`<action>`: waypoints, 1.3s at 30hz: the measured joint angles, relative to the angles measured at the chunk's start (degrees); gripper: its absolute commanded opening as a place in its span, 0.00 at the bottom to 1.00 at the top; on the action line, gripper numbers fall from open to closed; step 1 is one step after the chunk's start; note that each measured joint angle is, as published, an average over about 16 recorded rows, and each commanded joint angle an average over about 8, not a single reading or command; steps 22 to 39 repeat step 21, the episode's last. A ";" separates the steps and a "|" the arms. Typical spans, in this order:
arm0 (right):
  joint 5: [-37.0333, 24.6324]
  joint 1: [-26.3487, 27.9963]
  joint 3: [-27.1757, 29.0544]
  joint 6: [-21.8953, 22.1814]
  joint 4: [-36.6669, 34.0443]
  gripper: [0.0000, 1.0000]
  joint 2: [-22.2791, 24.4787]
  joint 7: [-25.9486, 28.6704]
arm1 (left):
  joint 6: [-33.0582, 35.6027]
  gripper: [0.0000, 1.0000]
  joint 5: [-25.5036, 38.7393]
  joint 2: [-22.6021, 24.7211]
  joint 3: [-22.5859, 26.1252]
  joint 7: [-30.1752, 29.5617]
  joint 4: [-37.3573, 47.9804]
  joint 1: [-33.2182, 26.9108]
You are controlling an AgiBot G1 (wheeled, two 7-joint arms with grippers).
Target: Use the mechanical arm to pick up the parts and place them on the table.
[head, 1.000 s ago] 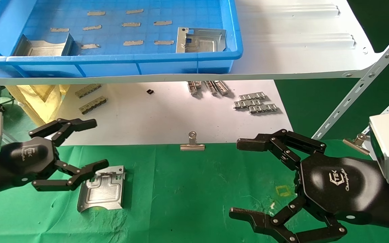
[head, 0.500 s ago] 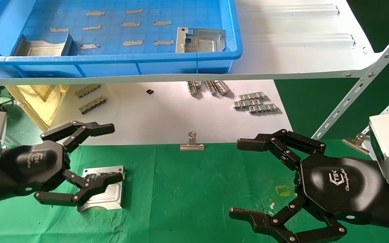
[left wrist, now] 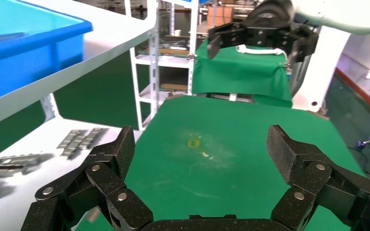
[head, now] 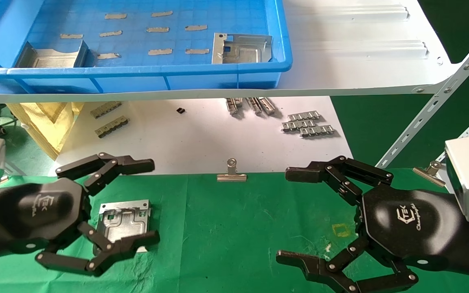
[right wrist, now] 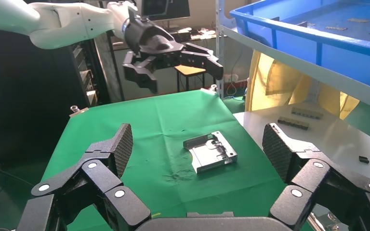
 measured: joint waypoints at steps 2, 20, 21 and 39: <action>0.00 0.00 0.00 0.00 0.00 1.00 0.00 0.00 | 0.00 1.00 0.40 -0.02 -1.02 -1.27 -1.52 0.50; 0.00 -0.01 0.00 0.01 -0.01 1.00 0.00 0.00 | 0.03 1.00 2.84 -0.13 -7.37 -8.88 -10.97 3.60; 0.00 -0.01 0.00 0.01 -0.01 1.00 0.00 0.00 | 0.04 1.00 2.87 -0.13 -7.48 -8.99 -11.14 3.65; 0.00 -0.01 0.00 0.01 -0.01 1.00 0.00 0.00 | 0.04 1.00 2.87 -0.13 -7.48 -8.99 -11.14 3.65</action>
